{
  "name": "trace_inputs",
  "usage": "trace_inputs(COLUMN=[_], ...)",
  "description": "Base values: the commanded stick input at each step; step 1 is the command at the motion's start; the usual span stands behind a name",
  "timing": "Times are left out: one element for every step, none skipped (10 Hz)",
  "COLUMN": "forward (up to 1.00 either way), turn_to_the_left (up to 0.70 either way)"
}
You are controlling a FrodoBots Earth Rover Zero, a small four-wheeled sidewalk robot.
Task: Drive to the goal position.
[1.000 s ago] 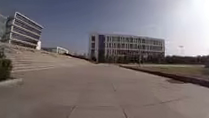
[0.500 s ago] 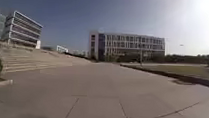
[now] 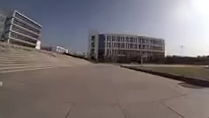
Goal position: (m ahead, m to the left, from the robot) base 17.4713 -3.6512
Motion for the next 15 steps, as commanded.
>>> trace_inputs(forward=[0.7,0.7,0.7,0.7,0.7,0.7,0.7,0.7,0.7,0.7,0.7,0.7,0.7,0.7,0.7], turn_to_the_left=[0.0,0.0,0.0,0.0,0.0,0.0,0.0,0.0,0.0,0.0,0.0,0.0,0.0,0.0,0.0])
